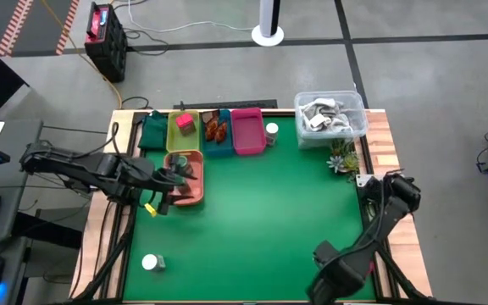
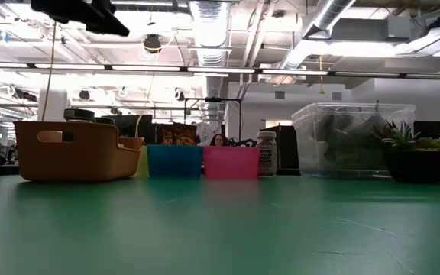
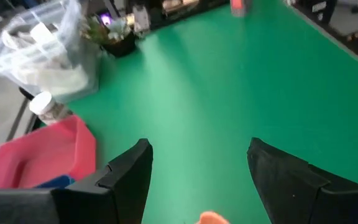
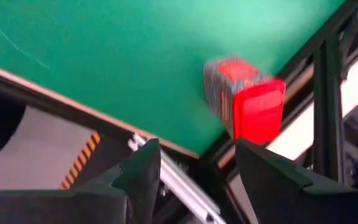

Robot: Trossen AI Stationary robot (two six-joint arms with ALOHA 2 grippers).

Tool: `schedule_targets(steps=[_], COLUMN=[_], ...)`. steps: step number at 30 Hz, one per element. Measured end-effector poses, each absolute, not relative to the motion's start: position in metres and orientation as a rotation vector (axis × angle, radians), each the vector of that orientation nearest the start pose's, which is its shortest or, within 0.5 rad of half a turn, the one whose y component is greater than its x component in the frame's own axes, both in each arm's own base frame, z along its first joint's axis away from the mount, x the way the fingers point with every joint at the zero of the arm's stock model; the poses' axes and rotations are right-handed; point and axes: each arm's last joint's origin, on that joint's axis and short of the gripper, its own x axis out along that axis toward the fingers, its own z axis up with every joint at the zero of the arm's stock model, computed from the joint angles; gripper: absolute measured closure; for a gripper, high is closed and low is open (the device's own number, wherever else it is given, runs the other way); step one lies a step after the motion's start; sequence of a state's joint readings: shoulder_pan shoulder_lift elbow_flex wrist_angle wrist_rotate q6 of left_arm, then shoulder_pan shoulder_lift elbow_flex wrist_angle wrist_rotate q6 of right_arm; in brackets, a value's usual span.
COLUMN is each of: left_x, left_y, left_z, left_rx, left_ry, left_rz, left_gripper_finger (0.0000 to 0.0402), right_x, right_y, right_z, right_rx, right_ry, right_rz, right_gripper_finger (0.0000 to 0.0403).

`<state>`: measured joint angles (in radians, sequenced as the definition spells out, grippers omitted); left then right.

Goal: Sort spices by type
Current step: Put the red seasoning can into the green bin

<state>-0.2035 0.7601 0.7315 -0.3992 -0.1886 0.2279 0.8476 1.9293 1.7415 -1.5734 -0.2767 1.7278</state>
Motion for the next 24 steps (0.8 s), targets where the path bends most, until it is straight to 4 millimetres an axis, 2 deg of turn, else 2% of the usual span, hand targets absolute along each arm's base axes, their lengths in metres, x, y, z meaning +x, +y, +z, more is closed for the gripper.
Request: schedule_targets(steps=[10, 17, 21, 24], left_x=[0.156, 0.157, 0.156, 0.156], left_y=[-0.026, -0.026, -0.026, -0.026], left_z=[0.303, 0.303, 0.302, 0.301], left_rx=[0.311, 0.299, 0.283, 0.276], left_ry=[0.385, 0.39, 0.399, 0.406], left_rz=[-0.054, -0.044, -0.038, -0.037], left_gripper_finger=[0.0153, 0.0153, 0.0153, 0.0153], right_x=[0.211, 0.189, 0.178, 0.17], right_y=[0.268, 0.249, 0.237, 0.23], right_z=[0.258, 0.248, 0.251, 0.246], right_rx=[0.606, 0.555, 0.628, 0.687], right_ry=[1.837, 1.86, 1.836, 1.818], right_rz=[-0.851, -0.913, -0.88, -0.844], right_gripper_finger=[0.0162, 0.0162, 0.0162, 0.0162])
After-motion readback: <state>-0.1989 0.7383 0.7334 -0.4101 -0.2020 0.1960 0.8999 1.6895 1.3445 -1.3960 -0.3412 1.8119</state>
